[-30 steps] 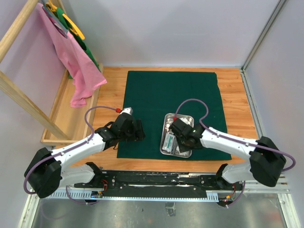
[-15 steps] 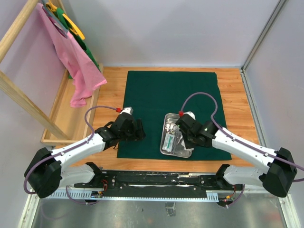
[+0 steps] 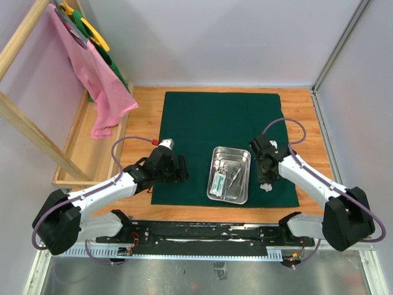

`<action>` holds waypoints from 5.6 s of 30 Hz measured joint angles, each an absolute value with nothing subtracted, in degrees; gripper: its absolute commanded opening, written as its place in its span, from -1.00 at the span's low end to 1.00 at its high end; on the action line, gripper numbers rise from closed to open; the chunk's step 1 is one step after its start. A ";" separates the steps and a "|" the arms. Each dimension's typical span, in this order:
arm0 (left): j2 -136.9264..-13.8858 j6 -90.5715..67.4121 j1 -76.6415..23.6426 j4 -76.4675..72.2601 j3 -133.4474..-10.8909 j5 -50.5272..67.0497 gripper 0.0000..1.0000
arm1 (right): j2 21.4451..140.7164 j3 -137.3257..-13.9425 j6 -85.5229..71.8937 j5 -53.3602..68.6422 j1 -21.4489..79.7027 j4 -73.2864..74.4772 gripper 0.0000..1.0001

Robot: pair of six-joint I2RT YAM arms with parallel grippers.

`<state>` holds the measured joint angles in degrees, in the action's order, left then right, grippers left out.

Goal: Open and lay out the surgical kit
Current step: Place the medical item in the surgical kit, then pick up the medical item from the container.

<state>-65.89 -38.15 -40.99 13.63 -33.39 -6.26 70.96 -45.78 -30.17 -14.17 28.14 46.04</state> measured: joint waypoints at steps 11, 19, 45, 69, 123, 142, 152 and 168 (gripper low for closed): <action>-65.89 -37.06 -40.99 12.25 -32.21 -5.39 0.70 | 77.21 -48.71 -24.51 -15.81 19.44 44.80 -0.61; -66.92 -37.06 -40.95 11.05 -31.16 -4.60 0.70 | 82.41 -49.01 -20.82 -13.56 14.61 42.28 -0.40; -66.72 -37.54 -40.95 11.49 -31.05 -4.93 0.70 | 72.69 -48.51 -19.44 -5.08 14.11 41.85 -0.15; -66.70 -37.52 -40.95 12.36 -31.05 -5.41 0.70 | 79.72 -42.44 -24.12 -5.48 13.87 35.57 -0.53; -63.75 -39.86 -40.93 17.23 -33.45 -7.97 0.66 | 92.68 -63.29 -16.01 0.67 26.39 35.31 -0.06; -55.00 -39.64 -40.93 21.63 -33.58 -9.89 0.69 | 79.29 -51.59 -36.18 12.49 36.32 27.68 -0.06; -49.98 -39.20 -40.93 24.29 -33.85 -9.13 0.68 | 88.01 -52.58 -43.79 11.73 42.59 23.79 0.11; -48.95 -38.83 -40.93 24.34 -33.85 -7.81 0.69 | 95.79 -57.76 -45.04 2.83 47.66 27.90 -0.11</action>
<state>-48.95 -38.83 -40.93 24.34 -33.85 -7.81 95.79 -57.76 -45.04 2.83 47.66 27.90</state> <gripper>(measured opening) 0.842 0.479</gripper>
